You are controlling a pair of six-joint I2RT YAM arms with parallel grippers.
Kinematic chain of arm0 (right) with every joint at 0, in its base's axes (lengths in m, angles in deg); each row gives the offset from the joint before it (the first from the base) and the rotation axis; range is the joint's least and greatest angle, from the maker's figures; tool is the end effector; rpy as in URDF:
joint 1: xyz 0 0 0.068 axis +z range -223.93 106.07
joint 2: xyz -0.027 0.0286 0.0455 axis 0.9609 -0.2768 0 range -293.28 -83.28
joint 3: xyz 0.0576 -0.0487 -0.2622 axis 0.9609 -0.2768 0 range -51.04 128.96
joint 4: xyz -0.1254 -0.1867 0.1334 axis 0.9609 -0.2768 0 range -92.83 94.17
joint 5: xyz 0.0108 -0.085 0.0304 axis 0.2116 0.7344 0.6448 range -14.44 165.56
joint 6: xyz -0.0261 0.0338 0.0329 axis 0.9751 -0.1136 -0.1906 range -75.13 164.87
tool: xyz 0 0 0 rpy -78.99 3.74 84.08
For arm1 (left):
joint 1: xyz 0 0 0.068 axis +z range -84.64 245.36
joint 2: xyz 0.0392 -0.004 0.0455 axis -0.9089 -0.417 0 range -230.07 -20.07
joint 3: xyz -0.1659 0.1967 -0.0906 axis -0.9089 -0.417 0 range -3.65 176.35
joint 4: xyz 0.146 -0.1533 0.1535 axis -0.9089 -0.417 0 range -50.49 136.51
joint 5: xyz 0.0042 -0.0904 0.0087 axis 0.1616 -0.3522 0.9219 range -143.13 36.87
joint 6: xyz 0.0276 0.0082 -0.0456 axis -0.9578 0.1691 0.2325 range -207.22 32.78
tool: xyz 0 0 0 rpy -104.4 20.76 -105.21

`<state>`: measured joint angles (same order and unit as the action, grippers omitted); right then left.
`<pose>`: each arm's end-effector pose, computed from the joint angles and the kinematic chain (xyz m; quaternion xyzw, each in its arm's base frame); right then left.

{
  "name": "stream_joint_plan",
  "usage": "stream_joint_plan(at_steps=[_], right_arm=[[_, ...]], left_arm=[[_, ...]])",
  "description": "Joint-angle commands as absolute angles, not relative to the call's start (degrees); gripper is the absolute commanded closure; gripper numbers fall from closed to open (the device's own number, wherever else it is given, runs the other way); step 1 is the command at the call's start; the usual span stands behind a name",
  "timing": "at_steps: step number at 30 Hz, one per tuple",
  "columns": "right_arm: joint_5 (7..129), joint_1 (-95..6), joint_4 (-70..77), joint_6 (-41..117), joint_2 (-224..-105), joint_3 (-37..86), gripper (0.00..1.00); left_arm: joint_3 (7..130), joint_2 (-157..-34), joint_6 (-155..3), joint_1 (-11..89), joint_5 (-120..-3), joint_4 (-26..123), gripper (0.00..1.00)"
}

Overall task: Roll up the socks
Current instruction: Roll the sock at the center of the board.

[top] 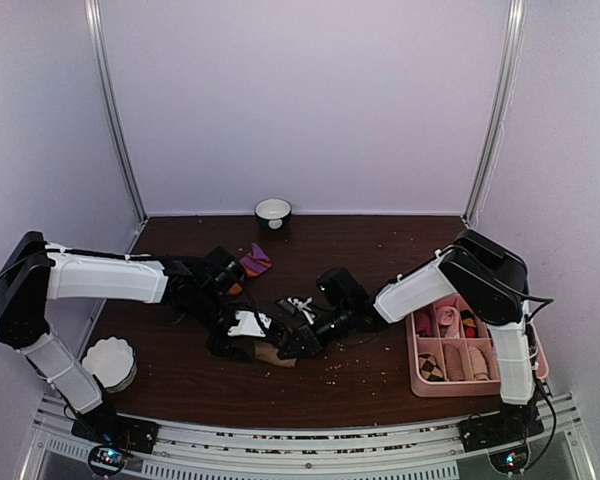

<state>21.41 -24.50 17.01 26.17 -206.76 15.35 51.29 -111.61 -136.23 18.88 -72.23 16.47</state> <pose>0.2494 0.3355 0.0945 -0.3880 0.7442 0.5413 0.0518 0.1998 -0.2272 0.1806 0.7374 0.6245 -0.1580 0.2032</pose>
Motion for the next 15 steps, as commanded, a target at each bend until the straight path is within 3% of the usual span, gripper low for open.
stream_joint_plan(at_steps=[1, 9, 15], right_arm=[[27.2, -24.9, 5.4, 24.9, -212.1, 13.1, 1.00], [26.9, -25.0, 5.0, 23.7, -212.5, 14.4, 1.00], [26.0, -25.0, 9.2, 20.0, -212.5, 14.0, 1.00]], left_arm=[[55.2, -114.8, -136.5, 16.8, -73.7, 17.5, 0.39], [56.9, -118.8, -135.5, 15.6, -71.6, 18.1, 0.39], [57.1, -121.7, -134.6, 15.6, -68.7, 17.5, 0.61]])
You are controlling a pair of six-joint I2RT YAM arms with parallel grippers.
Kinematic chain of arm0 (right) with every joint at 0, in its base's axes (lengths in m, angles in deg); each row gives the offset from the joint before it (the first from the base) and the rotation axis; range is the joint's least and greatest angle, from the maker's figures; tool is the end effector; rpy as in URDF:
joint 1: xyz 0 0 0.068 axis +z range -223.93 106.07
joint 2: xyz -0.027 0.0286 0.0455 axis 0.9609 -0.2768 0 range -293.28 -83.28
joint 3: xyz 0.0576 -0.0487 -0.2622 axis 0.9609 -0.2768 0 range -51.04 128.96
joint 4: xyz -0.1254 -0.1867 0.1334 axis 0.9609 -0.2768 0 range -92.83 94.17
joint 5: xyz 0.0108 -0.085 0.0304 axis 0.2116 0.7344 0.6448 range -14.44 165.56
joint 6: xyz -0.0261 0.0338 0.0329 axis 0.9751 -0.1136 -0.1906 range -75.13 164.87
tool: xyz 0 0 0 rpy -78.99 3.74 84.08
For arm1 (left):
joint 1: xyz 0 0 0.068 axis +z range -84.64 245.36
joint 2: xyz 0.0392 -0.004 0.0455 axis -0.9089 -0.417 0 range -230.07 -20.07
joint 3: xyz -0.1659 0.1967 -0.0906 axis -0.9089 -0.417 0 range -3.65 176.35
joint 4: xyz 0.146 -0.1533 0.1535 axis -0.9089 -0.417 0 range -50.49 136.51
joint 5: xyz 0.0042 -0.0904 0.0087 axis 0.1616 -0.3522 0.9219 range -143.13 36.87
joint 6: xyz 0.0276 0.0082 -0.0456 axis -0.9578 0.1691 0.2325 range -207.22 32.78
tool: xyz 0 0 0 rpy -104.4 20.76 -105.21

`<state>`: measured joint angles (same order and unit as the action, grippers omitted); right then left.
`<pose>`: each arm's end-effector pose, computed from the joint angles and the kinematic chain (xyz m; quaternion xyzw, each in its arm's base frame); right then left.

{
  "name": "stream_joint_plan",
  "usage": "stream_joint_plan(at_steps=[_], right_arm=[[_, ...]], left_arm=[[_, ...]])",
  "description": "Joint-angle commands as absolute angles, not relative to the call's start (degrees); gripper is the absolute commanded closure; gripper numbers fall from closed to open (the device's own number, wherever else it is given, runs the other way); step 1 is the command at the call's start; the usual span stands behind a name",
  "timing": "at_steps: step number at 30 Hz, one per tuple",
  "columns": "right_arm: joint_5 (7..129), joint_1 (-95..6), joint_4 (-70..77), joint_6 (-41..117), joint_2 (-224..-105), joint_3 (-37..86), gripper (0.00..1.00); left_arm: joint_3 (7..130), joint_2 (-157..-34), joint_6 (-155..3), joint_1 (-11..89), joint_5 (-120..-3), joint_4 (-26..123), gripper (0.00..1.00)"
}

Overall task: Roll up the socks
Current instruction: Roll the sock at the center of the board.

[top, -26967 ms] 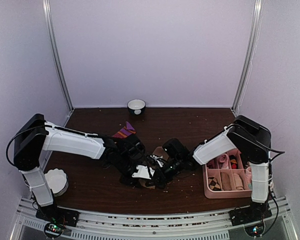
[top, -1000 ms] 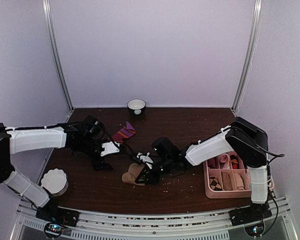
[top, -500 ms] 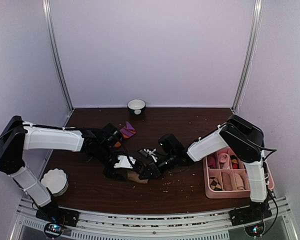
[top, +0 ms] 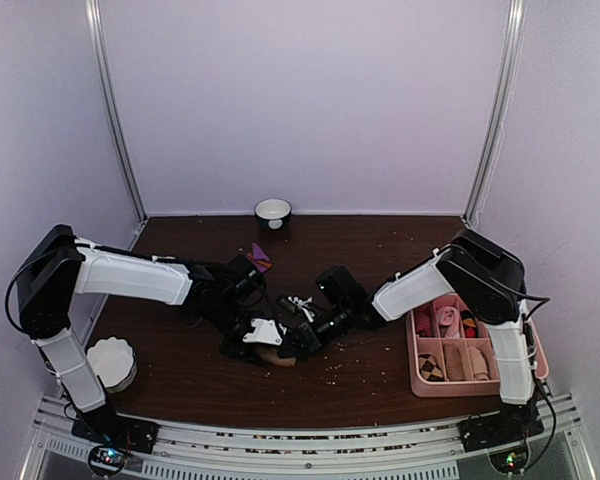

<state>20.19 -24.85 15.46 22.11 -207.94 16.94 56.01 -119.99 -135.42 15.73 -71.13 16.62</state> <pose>0.2537 0.3373 0.0919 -0.3583 0.7576 0.5453 0.0200 0.2041 -0.2569 0.1595 0.7510 0.6191 -0.1562 0.1683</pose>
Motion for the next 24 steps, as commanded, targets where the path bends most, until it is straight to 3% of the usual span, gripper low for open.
stream_joint_plan(at_steps=[1, 3, 8, 10, 14, 24], right_arm=[[26.1, -24.9, 9.5, 19.9, -212.5, 13.9, 1.00], [25.8, -24.9, 10.2, 19.3, -212.5, 13.8, 1.00], [26.3, -25.0, 14.4, 17.4, -210.7, 11.1, 1.00], [27.3, -25.0, 15.9, 17.5, -209.5, 9.8, 0.92], [32.2, -25.4, 16.7, 19.2, -205.3, 6.4, 0.73], [42.8, -25.7, 21.5, 25.6, -190.5, -5.7, 0.59]], left_arm=[[57.8, -122.3, -134.1, 15.6, -68.1, 17.5, 0.62], [58.6, -123.3, -133.1, 15.6, -67.0, 17.2, 0.65], [61.8, -126.8, -130.7, 15.6, -64.4, 14.9, 0.87], [64.7, -128.9, -129.1, 15.7, -64.0, 12.2, 1.00], [69.7, -132.7, -125.5, 17.1, -67.3, 5.6, 1.00], [78.0, -140.3, -120.1, 21.9, -77.0, -5.3, 1.00]])
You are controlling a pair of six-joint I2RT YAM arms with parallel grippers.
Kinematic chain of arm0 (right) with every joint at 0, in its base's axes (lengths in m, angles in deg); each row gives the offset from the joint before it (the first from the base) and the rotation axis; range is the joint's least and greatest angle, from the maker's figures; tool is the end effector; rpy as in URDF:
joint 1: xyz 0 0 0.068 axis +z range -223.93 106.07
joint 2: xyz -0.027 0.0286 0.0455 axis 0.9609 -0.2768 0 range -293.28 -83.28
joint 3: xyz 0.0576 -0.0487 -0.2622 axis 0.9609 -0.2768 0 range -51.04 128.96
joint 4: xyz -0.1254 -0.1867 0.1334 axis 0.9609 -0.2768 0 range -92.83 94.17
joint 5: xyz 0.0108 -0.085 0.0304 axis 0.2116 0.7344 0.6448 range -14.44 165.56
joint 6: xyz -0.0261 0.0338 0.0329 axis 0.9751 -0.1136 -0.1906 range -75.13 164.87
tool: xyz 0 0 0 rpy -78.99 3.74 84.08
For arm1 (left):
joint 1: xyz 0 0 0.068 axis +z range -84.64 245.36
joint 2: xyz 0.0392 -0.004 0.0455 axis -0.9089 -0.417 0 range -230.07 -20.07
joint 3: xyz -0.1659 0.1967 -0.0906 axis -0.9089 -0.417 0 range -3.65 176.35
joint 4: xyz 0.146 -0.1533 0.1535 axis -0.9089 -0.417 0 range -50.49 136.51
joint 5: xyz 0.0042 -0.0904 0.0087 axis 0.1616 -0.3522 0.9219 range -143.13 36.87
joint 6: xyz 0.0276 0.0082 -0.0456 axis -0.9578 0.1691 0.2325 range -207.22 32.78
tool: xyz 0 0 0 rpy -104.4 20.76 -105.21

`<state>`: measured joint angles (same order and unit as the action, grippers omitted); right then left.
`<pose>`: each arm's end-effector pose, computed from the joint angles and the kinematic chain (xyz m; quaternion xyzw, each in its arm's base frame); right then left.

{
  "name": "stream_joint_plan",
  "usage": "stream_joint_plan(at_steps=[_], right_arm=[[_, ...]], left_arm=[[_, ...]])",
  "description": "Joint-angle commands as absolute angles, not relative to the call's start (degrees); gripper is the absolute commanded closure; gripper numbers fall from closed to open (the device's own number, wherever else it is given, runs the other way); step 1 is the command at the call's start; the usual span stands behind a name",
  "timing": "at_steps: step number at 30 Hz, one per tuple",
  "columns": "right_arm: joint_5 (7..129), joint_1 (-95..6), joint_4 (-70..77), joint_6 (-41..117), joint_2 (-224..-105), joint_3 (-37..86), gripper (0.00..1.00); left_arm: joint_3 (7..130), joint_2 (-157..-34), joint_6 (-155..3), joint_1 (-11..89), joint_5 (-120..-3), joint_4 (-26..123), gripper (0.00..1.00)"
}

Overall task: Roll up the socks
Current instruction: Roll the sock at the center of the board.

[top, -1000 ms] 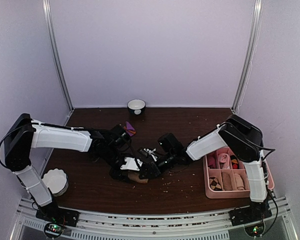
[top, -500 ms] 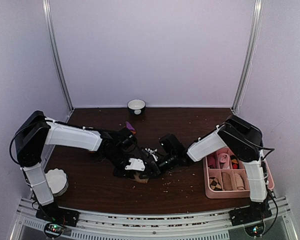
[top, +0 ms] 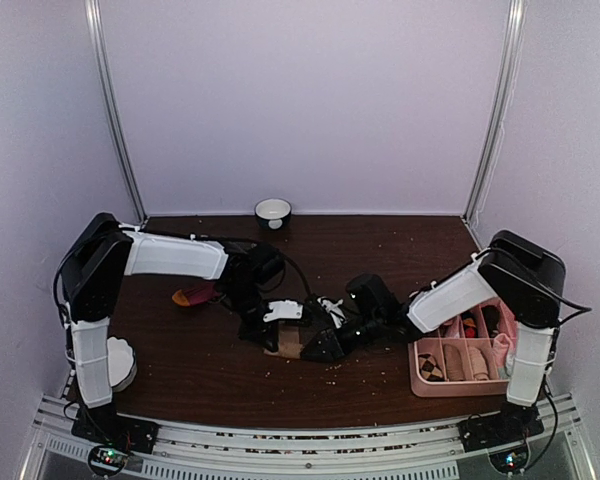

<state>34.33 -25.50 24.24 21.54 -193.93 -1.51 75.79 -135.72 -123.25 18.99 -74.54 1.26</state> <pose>0.2213 0.2848 0.1089 -0.3275 0.7998 0.4869 0.1264 0.2552 -0.2864 0.1492 0.6558 0.7282 -0.1910 0.0561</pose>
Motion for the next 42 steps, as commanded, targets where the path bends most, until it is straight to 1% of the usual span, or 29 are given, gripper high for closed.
stream_joint_plan(at_steps=[1, 3, 5, 6, 7, 8, 9, 11, 13, 14, 17, 18, 19, 20, 22, 23, 24, 26, 28, 29, 31, 35, 38, 42], right_arm=[[44.4, -25.7, 21.9, 26.3, -189.3, -7.2, 0.58], [46.7, -25.6, 23.5, 27.4, -187.1, -9.4, 0.56], [48.9, -25.5, 24.9, 28.3, -185.1, -11.1, 0.47], [50.5, -25.3, 25.4, 28.9, -184.2, -11.8, 0.45], [52.6, -25.0, 26.0, 29.5, -183.2, -12.5, 0.19], [55.3, -24.6, 26.1, 30.1, -182.1, -13.1, 0.02], [59.1, -23.7, 26.3, 31.5, -180.3, -13.7, 0.00], [66.6, -21.8, 27.6, 32.8, -177.2, -15.4, 0.00], [72.7, -21.8, 30.9, 29.9, -175.3, -17.5, 0.00], [72.7, -22.6, 33.5, 27.8, -174.8, -18.6, 0.00], [66.3, -27.5, 46.5, 18.0, -176.6, -22.5, 0.00], [60.2, -29.0, 48.2, 17.9, -178.3, -21.3, 0.00], [58.2, -29.2, 45.5, 20.2, -179.2, -19.1, 0.00], [60.2, -27.9, 40.0, 25.2, -178.8, -17.1, 0.00], [75.2, -21.1, 28.4, 36.9, -176.3, -13.6, 0.00], [80.4, -18.1, 26.6, 40.9, -175.6, -13.0, 0.00], [81.3, -16.9, 26.8, 42.9, -175.0, -13.1, 0.00], [76.0, -16.6, 26.8, 45.1, -173.4, -14.2, 0.00], [70.1, -16.0, 30.9, 48.0, -171.5, -17.4, 0.00], [67.1, -15.3, 33.4, 49.6, -170.8, -19.4, 0.02], [65.9, -13.4, 34.8, 52.4, -170.8, -21.0, 0.09], [67.5, -9.6, 24.5, 55.9, -175.0, -15.3, 0.19], [66.1, -9.2, 22.1, 58.8, -177.3, -11.9, 0.29], [65.6, -9.3, 20.5, 62.7, -181.0, -7.3, 0.33]], left_arm=[[79.0, -141.8, -120.1, 22.7, -78.1, -6.8, 1.00], [81.0, -143.9, -120.1, 24.1, -80.4, -9.4, 1.00], [81.6, -145.5, -119.8, 25.1, -80.6, -10.8, 1.00], [81.6, -146.1, -119.9, 25.5, -80.7, -11.2, 1.00], [81.7, -146.6, -119.8, 25.8, -80.9, -11.5, 1.00], [81.6, -146.9, -119.7, 26.2, -81.5, -11.8, 1.00], [81.6, -147.2, -119.7, 26.5, -82.1, -12.2, 1.00], [81.6, -147.7, -119.6, 27.0, -82.5, -12.6, 1.00], [81.8, -148.4, -119.6, 27.2, -82.5, -13.1, 1.00], [82.1, -148.8, -119.6, 27.3, -82.7, -13.4, 1.00], [83.2, -149.9, -119.6, 27.3, -83.7, -14.6, 1.00], [83.4, -150.1, -119.7, 27.3, -84.0, -14.6, 1.00], [83.5, -150.3, -119.6, 27.3, -84.2, -14.7, 1.00], [83.6, -150.6, -119.6, 27.3, -84.5, -14.9, 1.00], [84.0, -151.3, -120.4, 27.3, -85.5, -16.0, 1.00], [84.1, -151.7, -120.6, 27.3, -85.9, -16.4, 1.00], [84.4, -152.2, -120.9, 27.3, -86.3, -16.9, 1.00], [85.4, -153.3, -121.5, 27.3, -87.0, -18.1, 1.00], [86.4, -154.3, -121.7, 27.1, -87.5, -19.1, 1.00], [87.0, -154.8, -122.0, 26.9, -88.2, -19.8, 1.00], [88.3, -155.7, -122.3, 26.1, -89.9, -21.1, 1.00], [90.5, -156.9, -123.0, 24.5, -95.8, -22.1, 1.00], [91.8, -158.4, -123.2, 23.2, -98.1, -22.5, 1.00], [90.9, -159.7, -124.5, 22.8, -99.5, -22.4, 1.00]])
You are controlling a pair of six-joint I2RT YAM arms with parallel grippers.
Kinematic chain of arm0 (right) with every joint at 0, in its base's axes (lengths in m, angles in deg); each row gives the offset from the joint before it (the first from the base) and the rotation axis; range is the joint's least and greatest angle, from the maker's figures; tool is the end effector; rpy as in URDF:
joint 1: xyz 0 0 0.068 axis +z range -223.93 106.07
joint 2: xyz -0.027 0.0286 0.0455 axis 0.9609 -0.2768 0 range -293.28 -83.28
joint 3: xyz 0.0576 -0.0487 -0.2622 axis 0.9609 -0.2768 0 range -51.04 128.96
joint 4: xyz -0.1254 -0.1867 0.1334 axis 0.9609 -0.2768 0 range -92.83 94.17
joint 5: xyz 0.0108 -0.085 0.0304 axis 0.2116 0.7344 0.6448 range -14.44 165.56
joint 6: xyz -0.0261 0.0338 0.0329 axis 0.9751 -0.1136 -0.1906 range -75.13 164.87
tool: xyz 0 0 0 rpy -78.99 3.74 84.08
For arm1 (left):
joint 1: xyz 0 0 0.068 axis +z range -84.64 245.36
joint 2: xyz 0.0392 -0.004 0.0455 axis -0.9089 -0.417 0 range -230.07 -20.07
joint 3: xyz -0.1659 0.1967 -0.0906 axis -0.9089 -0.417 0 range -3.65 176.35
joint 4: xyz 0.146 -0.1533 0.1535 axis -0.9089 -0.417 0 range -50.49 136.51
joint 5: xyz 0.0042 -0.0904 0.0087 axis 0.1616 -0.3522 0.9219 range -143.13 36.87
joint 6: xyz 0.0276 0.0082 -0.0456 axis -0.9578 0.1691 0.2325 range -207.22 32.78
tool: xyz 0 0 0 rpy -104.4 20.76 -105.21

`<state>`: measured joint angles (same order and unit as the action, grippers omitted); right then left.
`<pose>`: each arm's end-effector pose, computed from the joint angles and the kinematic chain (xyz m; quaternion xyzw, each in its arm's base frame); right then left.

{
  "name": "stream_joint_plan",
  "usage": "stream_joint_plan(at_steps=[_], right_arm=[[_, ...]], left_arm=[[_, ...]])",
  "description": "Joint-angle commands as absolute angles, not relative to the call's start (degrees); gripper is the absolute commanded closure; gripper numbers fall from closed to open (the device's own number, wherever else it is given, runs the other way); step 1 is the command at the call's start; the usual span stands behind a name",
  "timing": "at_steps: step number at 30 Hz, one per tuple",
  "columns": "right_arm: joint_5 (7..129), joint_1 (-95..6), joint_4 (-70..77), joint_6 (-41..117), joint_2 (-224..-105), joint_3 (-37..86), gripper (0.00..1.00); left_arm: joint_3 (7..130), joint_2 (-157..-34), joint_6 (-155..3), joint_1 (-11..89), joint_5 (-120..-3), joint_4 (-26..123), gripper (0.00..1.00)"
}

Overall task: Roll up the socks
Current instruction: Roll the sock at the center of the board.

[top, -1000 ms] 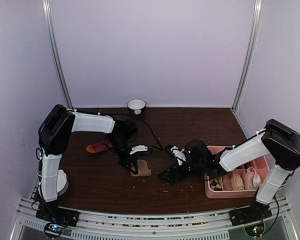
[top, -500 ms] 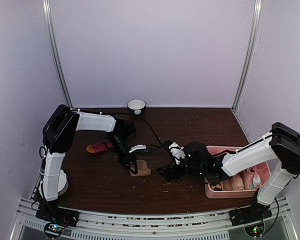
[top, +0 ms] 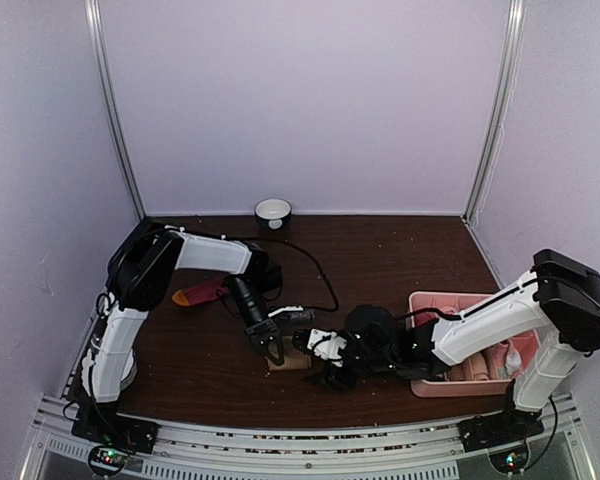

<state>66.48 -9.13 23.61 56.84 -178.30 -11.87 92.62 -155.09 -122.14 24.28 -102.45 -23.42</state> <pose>0.1304 0.2902 0.1427 -0.5805 0.6753 0.2632 0.3710 0.2871 -0.2860 0.1014 -0.4987 -0.7484 0.4032 0.1694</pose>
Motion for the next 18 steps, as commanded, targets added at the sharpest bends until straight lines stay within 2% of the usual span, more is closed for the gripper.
stream_joint_plan(at_steps=[1, 10, 13, 15, 18], right_arm=[[65.4, -9.2, 20.1, 63.7, -181.9, -6.3, 0.36], [61.6, -9.3, 16.0, 69.2, -190.0, 0.3, 0.52], [60.7, -9.5, 15.7, 69.2, -192.2, 0.8, 0.60], [60.6, -9.7, 15.3, 68.9, -193.3, 1.2, 0.70], [60.0, -10.0, 15.2, 67.9, -194.0, 1.2, 0.91]], left_arm=[[90.7, -160.1, -124.5, 22.9, -99.9, -22.4, 1.00], [91.3, -160.5, -125.1, 22.9, -100.0, -22.5, 1.00], [91.3, -160.0, -125.2, 22.9, -99.5, -22.1, 0.96], [90.6, -159.2, -124.6, 22.9, -98.8, -21.1, 0.85], [87.9, -156.3, -122.5, 22.9, -96.5, -17.0, 0.64]])
